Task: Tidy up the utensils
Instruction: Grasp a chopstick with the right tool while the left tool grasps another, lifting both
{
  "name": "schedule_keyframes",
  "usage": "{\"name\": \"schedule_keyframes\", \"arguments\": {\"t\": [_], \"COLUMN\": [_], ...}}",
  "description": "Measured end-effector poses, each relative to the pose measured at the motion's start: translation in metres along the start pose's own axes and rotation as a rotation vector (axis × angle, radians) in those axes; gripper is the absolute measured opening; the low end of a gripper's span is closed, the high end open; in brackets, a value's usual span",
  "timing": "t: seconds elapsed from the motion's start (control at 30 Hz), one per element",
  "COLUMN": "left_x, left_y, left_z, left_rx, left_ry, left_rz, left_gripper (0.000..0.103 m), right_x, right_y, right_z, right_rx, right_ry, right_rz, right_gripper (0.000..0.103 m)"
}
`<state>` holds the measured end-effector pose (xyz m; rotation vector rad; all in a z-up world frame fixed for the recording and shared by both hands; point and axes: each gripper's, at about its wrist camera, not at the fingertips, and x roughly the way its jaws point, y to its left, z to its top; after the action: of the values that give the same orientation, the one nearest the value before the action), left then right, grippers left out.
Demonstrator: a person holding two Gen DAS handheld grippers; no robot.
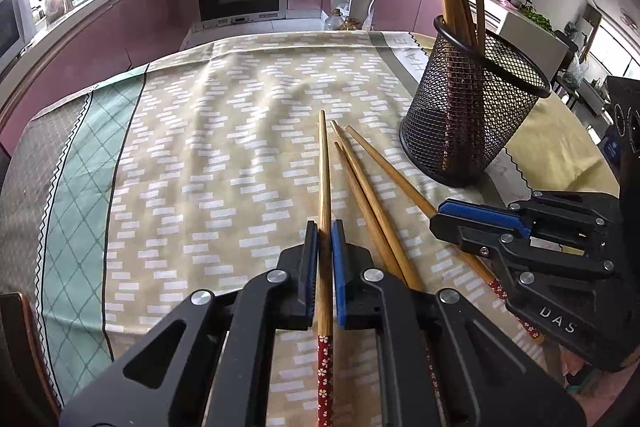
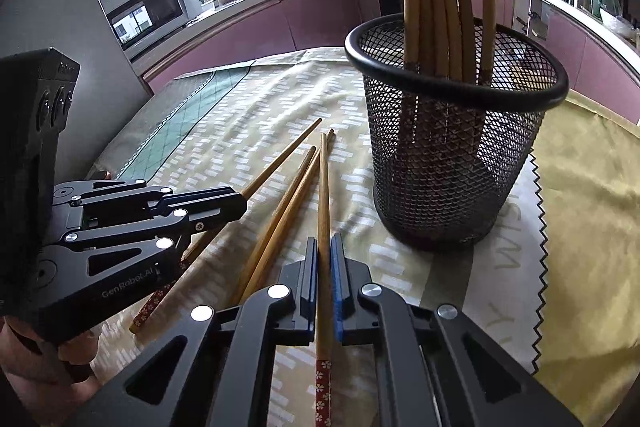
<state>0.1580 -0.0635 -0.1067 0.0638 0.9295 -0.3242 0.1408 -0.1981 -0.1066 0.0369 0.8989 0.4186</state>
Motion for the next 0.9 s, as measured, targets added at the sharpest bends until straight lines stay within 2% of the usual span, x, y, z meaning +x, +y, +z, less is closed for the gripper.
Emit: {"name": "schedule_keyframes", "arguments": {"t": [0.53,0.9], "left_x": [-0.044,-0.071], "left_y": [0.001,-0.008], "left_z": [-0.004,-0.006], "left_rx": [0.004,0.017], "left_ry": [-0.066,-0.108], "left_rz": [-0.054,-0.101], "left_gripper": [0.008,0.008], "right_x": [-0.035,-0.057], "right_y": [0.003,0.001], "right_z": [-0.004,-0.003], "right_rx": [0.000,-0.006], "right_ry": [-0.061,-0.117], "right_rz": [0.100,0.135], "right_gripper": [0.006,0.006]}}
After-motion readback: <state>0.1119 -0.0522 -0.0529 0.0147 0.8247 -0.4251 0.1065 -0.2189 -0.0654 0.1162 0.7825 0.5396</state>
